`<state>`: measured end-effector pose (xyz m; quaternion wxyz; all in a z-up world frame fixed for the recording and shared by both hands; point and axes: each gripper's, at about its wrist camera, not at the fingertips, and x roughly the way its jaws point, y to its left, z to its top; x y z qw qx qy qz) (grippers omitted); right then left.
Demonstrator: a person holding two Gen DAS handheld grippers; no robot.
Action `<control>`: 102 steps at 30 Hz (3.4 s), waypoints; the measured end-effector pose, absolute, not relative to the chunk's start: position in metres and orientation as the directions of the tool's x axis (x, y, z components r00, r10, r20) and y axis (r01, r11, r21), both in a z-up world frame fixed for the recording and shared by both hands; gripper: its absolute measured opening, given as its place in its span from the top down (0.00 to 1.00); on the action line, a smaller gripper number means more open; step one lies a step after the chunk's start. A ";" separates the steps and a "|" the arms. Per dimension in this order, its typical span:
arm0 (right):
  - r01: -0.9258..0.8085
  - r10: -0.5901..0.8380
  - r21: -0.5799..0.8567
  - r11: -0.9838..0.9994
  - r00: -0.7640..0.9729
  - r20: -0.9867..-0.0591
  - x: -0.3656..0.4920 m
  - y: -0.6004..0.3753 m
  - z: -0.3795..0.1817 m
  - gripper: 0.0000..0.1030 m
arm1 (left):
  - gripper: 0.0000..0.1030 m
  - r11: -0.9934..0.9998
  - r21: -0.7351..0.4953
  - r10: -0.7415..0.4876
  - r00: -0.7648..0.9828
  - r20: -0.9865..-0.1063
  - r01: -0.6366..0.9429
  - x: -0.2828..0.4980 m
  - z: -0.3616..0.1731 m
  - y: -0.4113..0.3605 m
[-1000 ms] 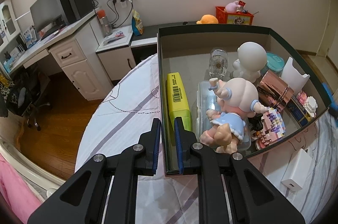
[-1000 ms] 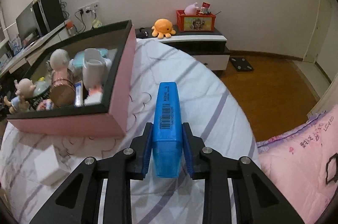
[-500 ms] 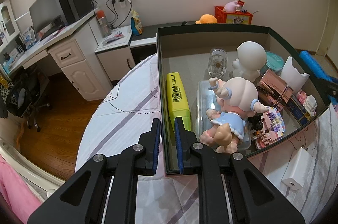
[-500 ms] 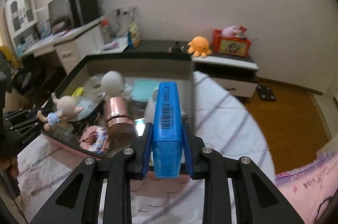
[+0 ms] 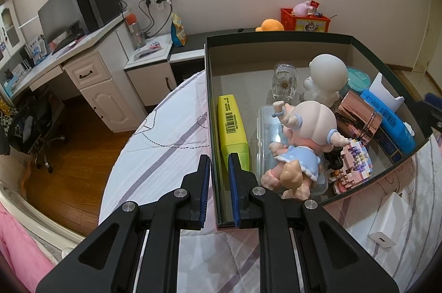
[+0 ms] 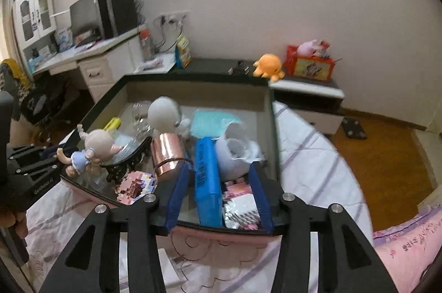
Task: Organize rigid objects
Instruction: 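Lower the blue marker into the pink box and open the right tool, then grasp the white charger with the right tool, then carry the white charger into the pink box and open the right tool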
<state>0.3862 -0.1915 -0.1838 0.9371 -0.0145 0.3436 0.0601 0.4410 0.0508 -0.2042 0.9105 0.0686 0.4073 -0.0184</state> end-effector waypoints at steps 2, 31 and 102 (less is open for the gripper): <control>-0.090 0.080 0.016 0.996 0.778 -0.623 0.373 -0.195 -0.181 0.45 | 0.87 0.989 0.113 0.018 0.667 -0.744 0.099 0.440 -0.204 0.051; 0.040 0.037 0.093 0.995 0.707 -0.706 0.319 -0.145 -0.231 0.22 | 0.86 0.952 0.132 -0.089 0.660 -0.746 0.277 0.439 -0.203 0.060; -0.090 0.086 0.025 0.996 0.782 -0.617 0.369 -0.195 -0.165 0.38 | 0.93 0.993 0.076 0.002 0.643 -0.766 0.088 0.448 -0.204 0.056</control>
